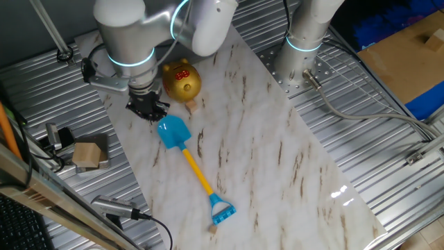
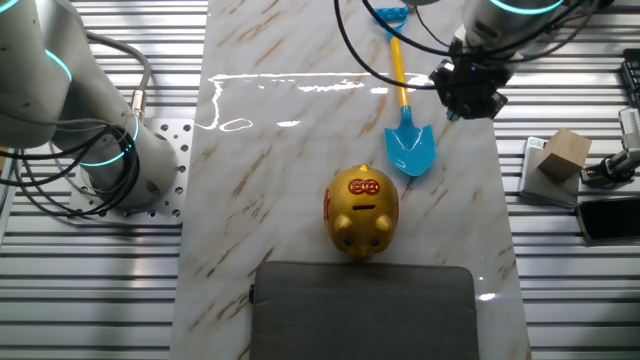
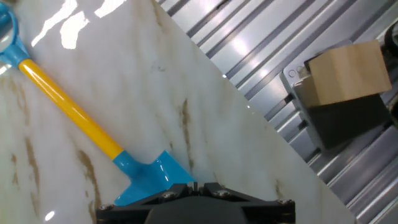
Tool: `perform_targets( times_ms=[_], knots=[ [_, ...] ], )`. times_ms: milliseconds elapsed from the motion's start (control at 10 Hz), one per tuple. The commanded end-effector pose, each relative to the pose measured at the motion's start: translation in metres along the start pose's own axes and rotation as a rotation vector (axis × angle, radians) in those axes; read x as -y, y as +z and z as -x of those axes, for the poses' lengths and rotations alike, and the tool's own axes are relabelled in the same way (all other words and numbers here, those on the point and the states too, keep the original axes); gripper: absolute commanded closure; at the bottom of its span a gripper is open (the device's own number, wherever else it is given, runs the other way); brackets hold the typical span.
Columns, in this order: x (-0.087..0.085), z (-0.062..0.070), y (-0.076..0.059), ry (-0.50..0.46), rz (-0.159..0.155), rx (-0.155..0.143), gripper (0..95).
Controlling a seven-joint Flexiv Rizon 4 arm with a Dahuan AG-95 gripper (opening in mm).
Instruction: Use a shovel to scoop up an object
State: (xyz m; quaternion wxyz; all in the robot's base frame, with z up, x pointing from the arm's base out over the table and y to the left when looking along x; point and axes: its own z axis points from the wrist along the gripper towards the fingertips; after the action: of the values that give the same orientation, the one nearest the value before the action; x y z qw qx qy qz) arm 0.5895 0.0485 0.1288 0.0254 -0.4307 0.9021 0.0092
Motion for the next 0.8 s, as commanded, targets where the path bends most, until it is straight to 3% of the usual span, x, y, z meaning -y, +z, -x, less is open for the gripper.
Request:
perform_targets(
  times_ms=[100, 400, 500, 800],
  knots=[
    [-0.0003, 0.0003, -0.0003, -0.128, 0.039, 0.045, 95.0],
    [-0.0003, 0.0003, -0.0003, -0.227, 0.037, 0.024, 95.0],
    [-0.0003, 0.0003, -0.0003, -0.247, 0.041, 0.033, 95.0],
    [-0.0003, 0.0003, -0.0003, -0.263, 0.039, 0.021, 95.0]
  ],
)
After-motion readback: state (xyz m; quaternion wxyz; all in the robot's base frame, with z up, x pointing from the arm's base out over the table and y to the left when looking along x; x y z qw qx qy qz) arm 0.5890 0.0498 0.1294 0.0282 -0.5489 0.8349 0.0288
